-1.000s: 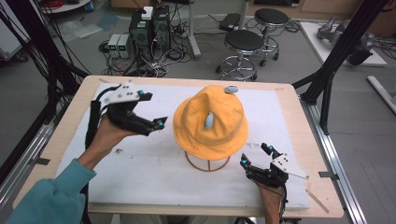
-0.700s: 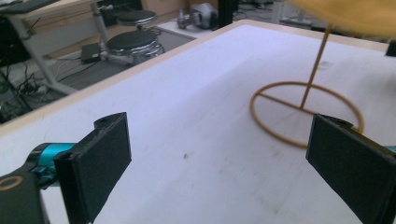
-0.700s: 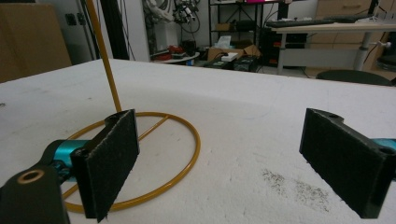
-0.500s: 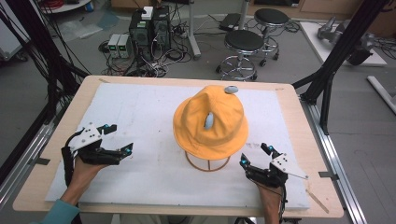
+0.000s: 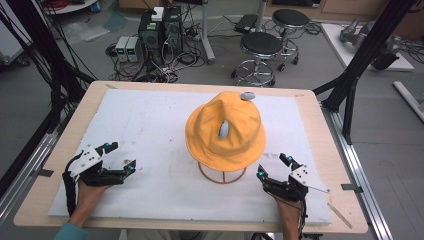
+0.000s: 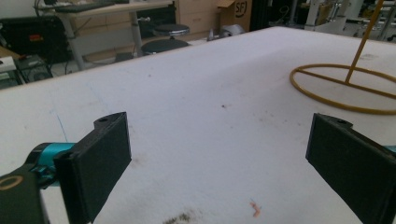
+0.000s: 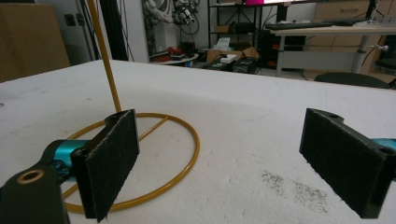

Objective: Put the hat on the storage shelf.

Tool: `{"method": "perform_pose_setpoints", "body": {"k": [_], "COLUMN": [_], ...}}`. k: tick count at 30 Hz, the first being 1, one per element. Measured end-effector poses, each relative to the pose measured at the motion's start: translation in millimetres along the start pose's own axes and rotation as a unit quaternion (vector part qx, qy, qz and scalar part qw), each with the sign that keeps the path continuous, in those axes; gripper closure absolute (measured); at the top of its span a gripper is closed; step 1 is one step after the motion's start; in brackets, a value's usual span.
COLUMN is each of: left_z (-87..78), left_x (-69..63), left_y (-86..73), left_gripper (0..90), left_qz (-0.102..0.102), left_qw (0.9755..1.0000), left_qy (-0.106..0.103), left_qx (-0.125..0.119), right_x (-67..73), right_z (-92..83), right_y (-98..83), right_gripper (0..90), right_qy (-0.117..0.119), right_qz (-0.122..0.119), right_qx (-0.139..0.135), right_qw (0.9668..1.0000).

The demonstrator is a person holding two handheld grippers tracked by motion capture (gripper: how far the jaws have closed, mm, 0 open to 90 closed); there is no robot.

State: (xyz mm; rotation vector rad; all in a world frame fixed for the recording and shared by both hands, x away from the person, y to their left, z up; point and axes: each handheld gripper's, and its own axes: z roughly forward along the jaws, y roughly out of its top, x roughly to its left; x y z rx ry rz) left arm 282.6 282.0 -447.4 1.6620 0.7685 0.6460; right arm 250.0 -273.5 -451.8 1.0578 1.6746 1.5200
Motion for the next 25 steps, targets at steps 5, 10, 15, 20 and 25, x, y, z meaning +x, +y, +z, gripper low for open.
{"method": "perform_pose_setpoints", "body": {"k": [5, 10, 15, 20, 25], "left_z": [-0.5, -0.5, -1.0, -4.0, -6.8], "left_x": [-0.8, -0.5, -0.7, -1.2, 0.3], "left_y": [-1.2, -1.6, -2.1, -3.4, -4.8], "left_gripper": [7.2, 7.4, 7.5, 7.6, 8.9], "left_qz": [0.004, -0.002, -0.001, 0.001, -0.009], "left_qw": [1.0000, 0.9999, 0.9999, 0.9996, 0.9990], "left_qy": [0.005, 0.008, 0.010, 0.012, 0.015], "left_qx": [-0.006, -0.006, -0.010, -0.024, -0.040], "right_x": [-0.4, -0.8, -0.5, -0.9, -1.4], "right_z": [0.1, 0.1, -0.5, -0.7, 0.1], "right_y": [0.0, 0.1, -0.1, -0.2, 0.1], "right_gripper": [10.7, 10.7, 10.7, 10.7, 10.7], "right_qy": [0.000, -0.001, 0.000, 0.002, 0.000], "right_qz": [0.000, -0.003, 0.000, 0.003, 0.003], "right_qx": [0.000, -0.002, -0.002, -0.003, 0.000], "right_qw": [1.0000, 1.0000, 1.0000, 1.0000, 1.0000]}}
